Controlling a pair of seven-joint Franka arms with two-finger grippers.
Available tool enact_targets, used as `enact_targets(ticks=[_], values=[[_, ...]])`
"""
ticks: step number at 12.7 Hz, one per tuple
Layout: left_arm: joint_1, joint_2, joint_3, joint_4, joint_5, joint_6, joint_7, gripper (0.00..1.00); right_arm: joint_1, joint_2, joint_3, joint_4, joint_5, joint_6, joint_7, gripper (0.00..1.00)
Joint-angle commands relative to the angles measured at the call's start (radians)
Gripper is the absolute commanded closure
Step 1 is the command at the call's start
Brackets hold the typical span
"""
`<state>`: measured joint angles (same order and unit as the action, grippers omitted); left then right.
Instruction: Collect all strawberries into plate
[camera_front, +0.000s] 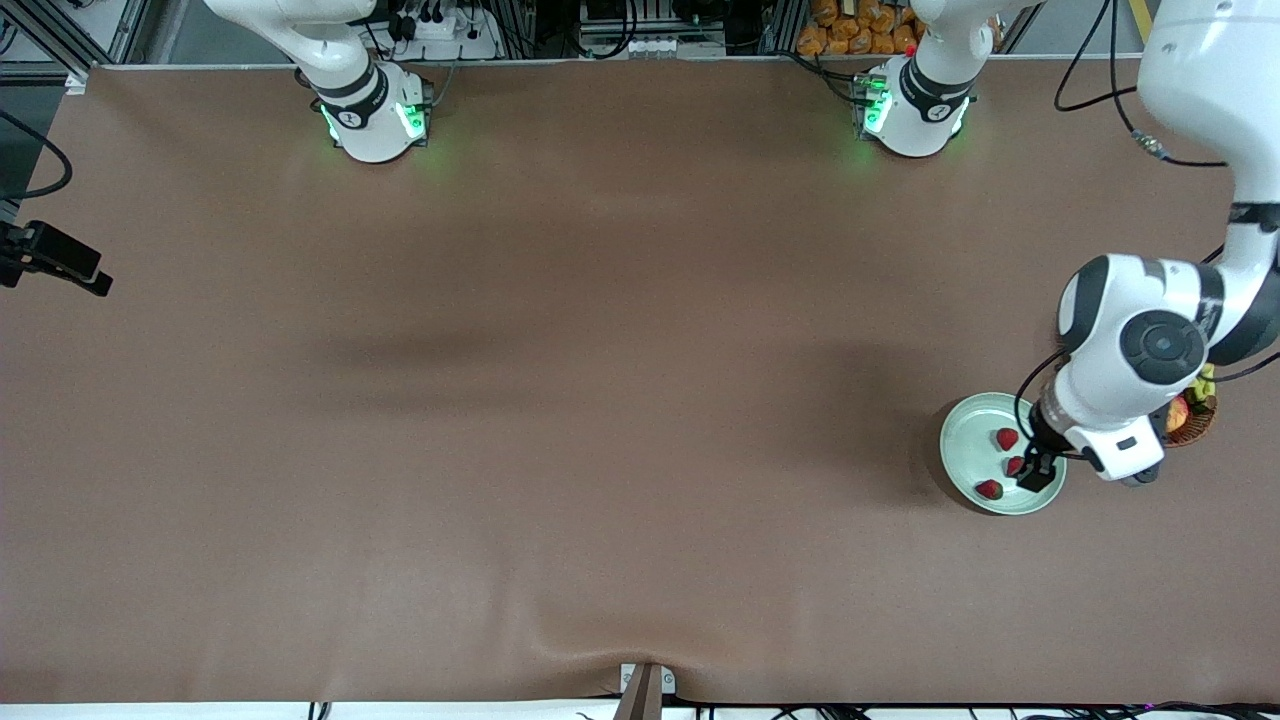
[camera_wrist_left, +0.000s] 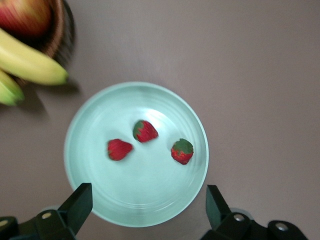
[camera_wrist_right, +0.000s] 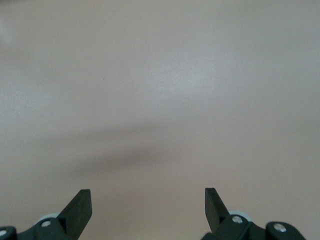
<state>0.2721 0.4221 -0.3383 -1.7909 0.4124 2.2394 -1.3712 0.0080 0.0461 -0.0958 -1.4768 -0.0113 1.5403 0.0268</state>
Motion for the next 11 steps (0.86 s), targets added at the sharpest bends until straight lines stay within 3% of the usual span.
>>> enact_targets(ticks=[1, 5, 6, 9, 11], values=[[0.018, -0.150, -0.024, -0.056, -0.039, -0.093, 0.143, 0.00, 0.001, 0.003, -0.007, 0.013, 0.002, -0.017, -0.001, 0.00], [0.009, -0.296, -0.009, -0.050, -0.171, -0.220, 0.439, 0.00, -0.002, 0.003, -0.007, 0.010, 0.002, -0.017, -0.001, 0.00], [-0.017, -0.340, 0.027, -0.051, -0.213, -0.259, 0.525, 0.00, -0.003, 0.004, -0.007, 0.009, 0.002, -0.019, -0.001, 0.00], [-0.261, -0.431, 0.270, -0.050, -0.256, -0.372, 0.709, 0.00, -0.005, 0.004, -0.008, 0.006, 0.002, -0.017, -0.001, 0.00], [-0.286, -0.466, 0.303, -0.038, -0.311, -0.411, 0.867, 0.00, -0.005, 0.004, -0.008, 0.006, 0.004, -0.017, -0.001, 0.00]])
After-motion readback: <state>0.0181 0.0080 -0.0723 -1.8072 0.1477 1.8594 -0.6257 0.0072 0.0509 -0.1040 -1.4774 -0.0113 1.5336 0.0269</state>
